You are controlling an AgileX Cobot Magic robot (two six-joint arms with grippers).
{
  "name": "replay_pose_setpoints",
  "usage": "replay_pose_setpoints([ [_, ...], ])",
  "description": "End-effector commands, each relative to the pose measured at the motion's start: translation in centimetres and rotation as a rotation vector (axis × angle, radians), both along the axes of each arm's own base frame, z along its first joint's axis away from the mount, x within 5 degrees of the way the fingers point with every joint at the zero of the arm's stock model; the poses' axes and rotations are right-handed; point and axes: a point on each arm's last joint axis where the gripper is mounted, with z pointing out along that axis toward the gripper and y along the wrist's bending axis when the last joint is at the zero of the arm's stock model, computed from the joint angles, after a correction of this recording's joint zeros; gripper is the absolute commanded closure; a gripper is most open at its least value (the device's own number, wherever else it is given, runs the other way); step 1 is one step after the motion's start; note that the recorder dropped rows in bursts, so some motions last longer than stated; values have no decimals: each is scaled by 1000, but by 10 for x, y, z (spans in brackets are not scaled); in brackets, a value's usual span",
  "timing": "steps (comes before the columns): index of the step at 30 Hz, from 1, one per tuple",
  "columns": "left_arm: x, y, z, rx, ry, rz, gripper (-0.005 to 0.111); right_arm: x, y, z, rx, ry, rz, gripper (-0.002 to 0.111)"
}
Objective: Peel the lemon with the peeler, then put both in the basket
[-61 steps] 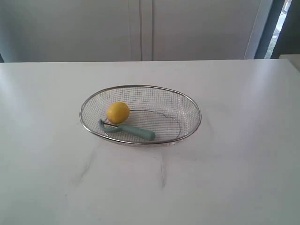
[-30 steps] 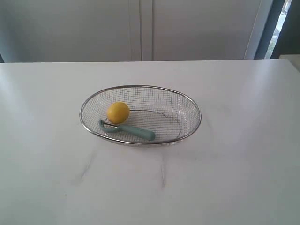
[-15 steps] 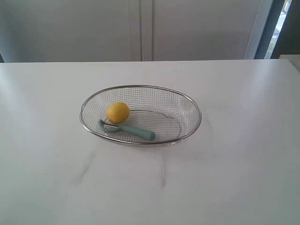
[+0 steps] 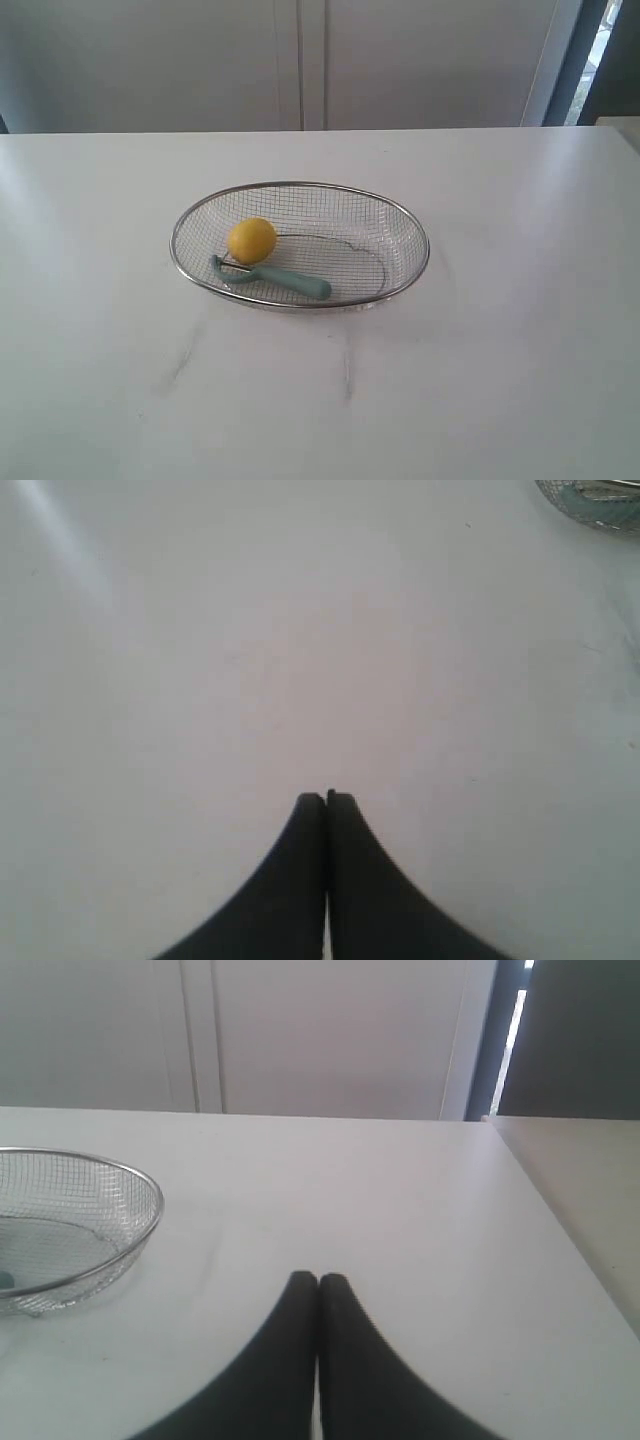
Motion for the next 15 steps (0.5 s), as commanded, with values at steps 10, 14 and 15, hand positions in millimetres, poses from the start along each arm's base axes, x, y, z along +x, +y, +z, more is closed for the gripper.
replay_pose_setpoints([
  [10, -1, 0, -5, -13, 23, 2, 107, 11, -1, -32, -22, 8, -12, 108],
  [14, -1, 0, -5, -13, 23, 2, 107, 11, -1, -32, -27, 8, -13, 108],
  [15, -1, 0, -5, -13, 23, 2, 107, 12, -1, -34, -27, 12, -13, 108],
])
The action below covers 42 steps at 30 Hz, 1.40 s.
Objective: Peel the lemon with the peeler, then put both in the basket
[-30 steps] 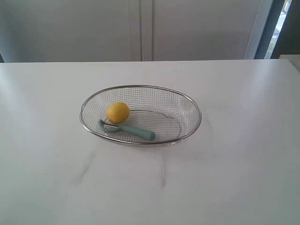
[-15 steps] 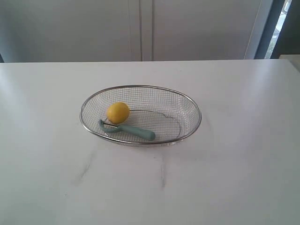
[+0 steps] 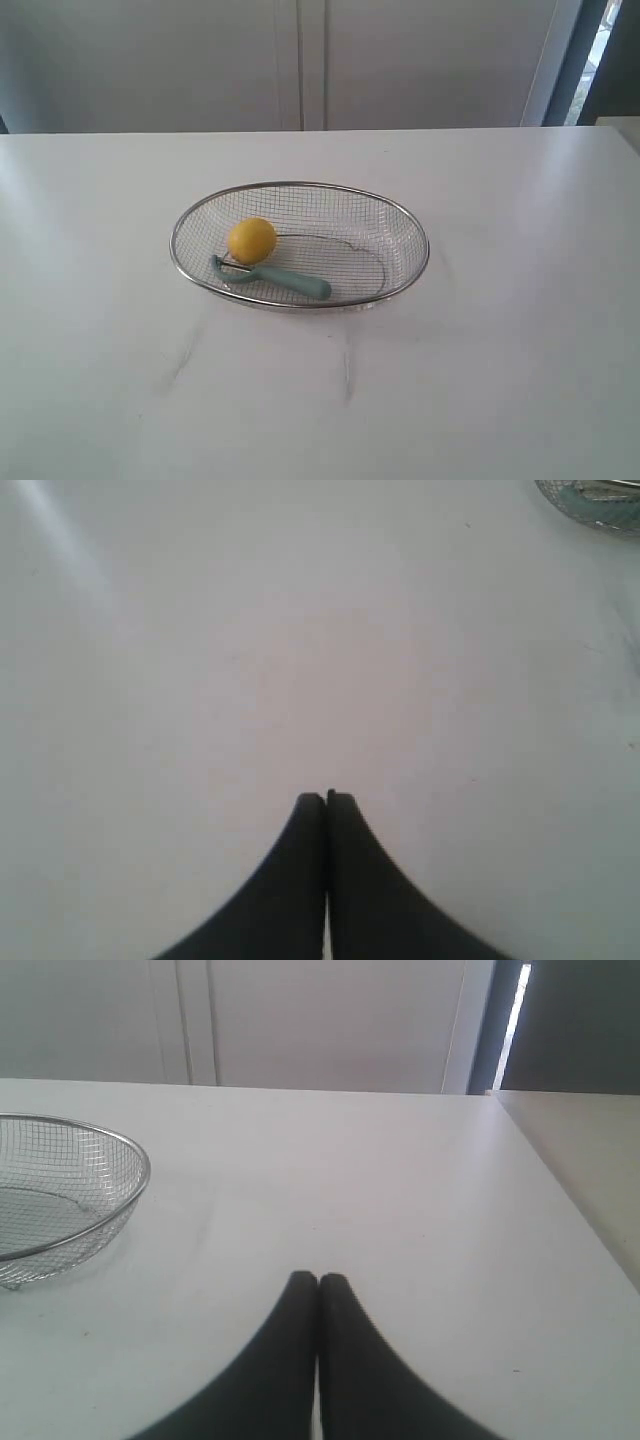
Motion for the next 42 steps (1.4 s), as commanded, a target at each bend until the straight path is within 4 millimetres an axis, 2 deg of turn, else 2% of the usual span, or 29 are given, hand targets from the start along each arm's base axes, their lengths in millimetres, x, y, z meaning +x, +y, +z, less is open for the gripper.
replay_pose_setpoints([
  [1, -1, 0, -5, -13, 23, 2, 107, 0, 0, -4, -9, -1, -7, 108],
  [9, -1, 0, -5, -13, 23, 2, 107, 2, -2, -16, -9, 42, -43, 108],
  [22, -1, 0, -5, -13, 23, 2, 107, 2, -6, -18, -7, 44, -129, 108],
  [27, -1, 0, -5, -13, 23, 2, 107, 5, -7, -38, -6, 77, -129, 108],
  [42, -1, 0, -5, -13, 23, 2, 107, 6, -4, -37, -8, 60, -84, 108],
])
